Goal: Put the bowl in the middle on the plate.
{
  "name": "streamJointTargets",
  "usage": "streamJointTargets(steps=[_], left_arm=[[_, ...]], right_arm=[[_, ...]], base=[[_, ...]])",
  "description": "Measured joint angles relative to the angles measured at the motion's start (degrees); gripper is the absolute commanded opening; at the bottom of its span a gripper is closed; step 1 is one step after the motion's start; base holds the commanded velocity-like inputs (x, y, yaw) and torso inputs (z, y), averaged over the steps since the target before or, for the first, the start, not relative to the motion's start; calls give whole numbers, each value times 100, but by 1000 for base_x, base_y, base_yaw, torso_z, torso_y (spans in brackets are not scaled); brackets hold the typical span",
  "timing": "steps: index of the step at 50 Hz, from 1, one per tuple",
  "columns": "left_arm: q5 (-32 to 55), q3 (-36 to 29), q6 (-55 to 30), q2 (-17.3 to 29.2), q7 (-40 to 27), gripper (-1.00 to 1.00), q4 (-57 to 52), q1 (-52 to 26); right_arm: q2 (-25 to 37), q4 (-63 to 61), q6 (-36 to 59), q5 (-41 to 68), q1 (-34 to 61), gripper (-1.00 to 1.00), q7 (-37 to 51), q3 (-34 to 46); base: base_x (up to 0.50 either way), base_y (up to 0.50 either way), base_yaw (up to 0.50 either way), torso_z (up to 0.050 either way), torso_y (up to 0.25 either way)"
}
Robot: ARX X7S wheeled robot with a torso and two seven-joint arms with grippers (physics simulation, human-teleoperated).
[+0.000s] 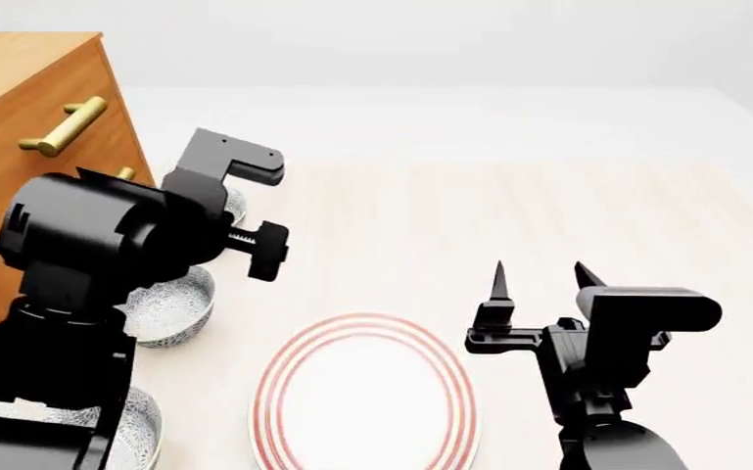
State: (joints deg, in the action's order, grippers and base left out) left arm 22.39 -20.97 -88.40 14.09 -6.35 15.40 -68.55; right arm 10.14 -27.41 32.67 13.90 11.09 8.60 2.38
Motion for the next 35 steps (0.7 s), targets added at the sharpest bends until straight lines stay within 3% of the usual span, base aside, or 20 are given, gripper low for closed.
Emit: streamJointTargets(steps=[14,35], left_arm=[[174,-417,371,53,0,100,1028,-253],[-41,-1043,1663,-166,475,100,2958,-224]], right_arm=[[26,45,-26,55,3,100,48,25],[60,151,-74,145,23,100,100,49]], base=[[0,0,0,0,0],[0,0,0,0,0]])
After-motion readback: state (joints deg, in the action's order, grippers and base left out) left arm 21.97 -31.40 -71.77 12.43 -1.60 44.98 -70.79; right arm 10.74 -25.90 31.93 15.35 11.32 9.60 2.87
